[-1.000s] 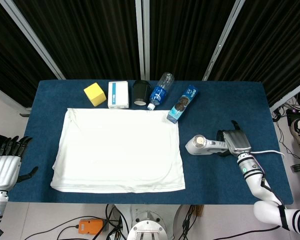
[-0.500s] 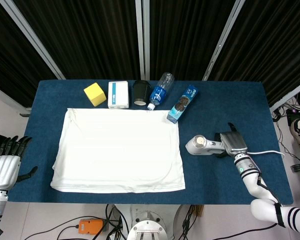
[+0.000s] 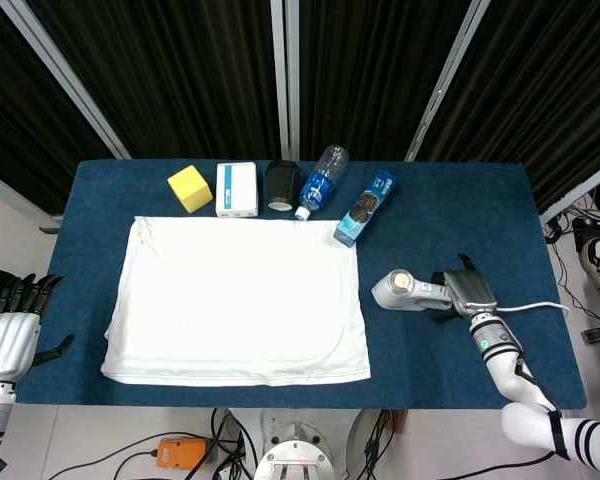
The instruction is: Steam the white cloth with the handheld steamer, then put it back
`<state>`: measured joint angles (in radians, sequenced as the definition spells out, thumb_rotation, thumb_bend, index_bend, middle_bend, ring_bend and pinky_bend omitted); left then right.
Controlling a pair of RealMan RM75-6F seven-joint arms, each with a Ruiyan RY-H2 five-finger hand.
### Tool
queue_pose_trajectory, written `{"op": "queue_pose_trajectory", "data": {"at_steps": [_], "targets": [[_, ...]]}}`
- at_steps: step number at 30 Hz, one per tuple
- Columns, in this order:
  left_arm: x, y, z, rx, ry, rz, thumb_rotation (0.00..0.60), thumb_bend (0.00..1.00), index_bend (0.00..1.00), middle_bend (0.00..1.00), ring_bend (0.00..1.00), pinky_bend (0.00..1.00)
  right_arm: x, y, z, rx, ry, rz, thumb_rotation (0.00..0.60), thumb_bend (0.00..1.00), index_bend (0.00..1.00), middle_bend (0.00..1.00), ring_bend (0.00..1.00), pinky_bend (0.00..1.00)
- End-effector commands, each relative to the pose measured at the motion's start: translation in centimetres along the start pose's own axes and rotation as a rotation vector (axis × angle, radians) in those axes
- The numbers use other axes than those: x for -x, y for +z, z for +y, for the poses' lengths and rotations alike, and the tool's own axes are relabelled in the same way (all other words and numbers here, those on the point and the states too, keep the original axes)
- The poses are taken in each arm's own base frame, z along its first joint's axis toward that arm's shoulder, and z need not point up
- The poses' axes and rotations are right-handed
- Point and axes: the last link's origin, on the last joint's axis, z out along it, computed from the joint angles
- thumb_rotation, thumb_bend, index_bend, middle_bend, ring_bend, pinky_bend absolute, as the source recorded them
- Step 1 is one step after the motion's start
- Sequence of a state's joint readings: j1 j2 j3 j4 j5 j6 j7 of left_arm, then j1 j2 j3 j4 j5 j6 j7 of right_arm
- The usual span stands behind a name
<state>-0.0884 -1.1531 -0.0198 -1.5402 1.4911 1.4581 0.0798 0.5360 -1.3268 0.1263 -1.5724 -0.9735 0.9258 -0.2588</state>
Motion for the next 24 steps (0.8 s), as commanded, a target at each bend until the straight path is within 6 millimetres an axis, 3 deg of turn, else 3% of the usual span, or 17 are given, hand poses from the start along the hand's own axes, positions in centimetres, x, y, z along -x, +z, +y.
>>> {"op": "queue_pose_trajectory", "data": {"at_steps": [1,12,24], "targets": [[0.1,0.1,0.0,0.003,-0.001,-0.001,0.6,0.16,0.09,0.09,0.0,0.0,0.2,-0.2,0.1,0.01,0.035,-0.01,0.6,0.2,0.64,0.63,0.63,0.07],[0.2,0.3,0.0,0.005,-0.005,-0.003,0.6,0.16,0.09,0.09,0.0,0.0,0.4,-0.5,0.2,0.047,0.139,-0.025,0.6,0.2,0.7,0.68,0.68,0.11],[0.3,0.2,-0.1,-0.001,-0.005,-0.004,0.6,0.16,0.09,0.09,0.0,0.0,0.4,0.7,-0.6,0.001,0.187,-0.038,0.6,0.2,0.92,0.84,0.85,0.49]]}}
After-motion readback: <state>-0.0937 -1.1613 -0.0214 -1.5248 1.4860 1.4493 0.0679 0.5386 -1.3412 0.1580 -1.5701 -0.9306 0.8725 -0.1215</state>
